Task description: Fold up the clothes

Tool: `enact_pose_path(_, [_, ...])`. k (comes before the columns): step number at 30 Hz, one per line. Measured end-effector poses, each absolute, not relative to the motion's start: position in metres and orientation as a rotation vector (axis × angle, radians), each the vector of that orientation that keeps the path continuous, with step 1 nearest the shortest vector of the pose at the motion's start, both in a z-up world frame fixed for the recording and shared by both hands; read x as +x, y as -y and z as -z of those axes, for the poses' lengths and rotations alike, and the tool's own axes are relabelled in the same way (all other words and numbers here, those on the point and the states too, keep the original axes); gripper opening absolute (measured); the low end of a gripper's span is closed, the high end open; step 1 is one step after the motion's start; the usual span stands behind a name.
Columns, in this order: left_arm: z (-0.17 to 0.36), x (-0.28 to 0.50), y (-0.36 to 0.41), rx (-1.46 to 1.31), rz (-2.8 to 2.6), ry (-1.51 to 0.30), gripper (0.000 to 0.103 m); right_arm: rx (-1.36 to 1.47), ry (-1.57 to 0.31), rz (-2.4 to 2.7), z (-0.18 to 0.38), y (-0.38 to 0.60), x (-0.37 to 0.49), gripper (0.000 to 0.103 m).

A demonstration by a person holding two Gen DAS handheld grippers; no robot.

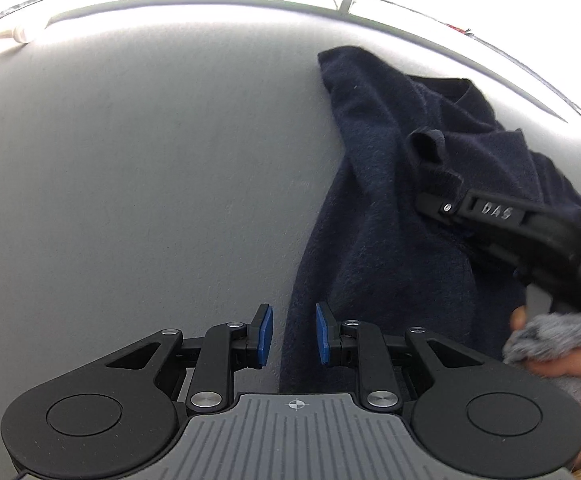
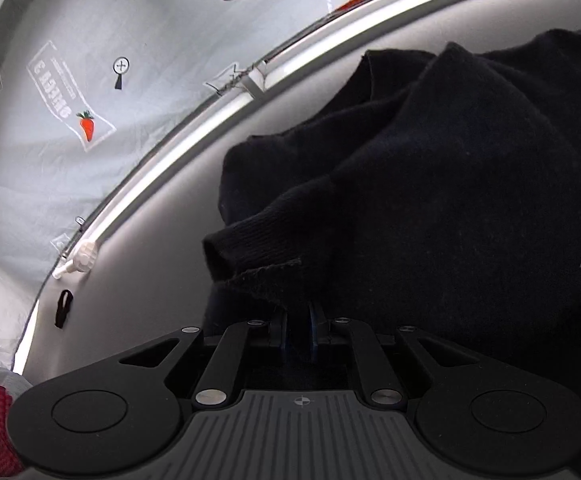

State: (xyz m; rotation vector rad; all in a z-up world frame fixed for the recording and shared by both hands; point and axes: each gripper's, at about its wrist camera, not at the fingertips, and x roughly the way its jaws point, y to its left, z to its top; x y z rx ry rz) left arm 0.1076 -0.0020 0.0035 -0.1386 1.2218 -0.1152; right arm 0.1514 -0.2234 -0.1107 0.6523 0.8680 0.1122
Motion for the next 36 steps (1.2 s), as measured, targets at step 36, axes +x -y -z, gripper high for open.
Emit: enact_pose_path(36, [0.005, 0.108, 0.001, -0.099, 0.160, -1.263, 0.030, 0.823, -0.760, 0.029, 0.101, 0.265, 0.137, 0.044])
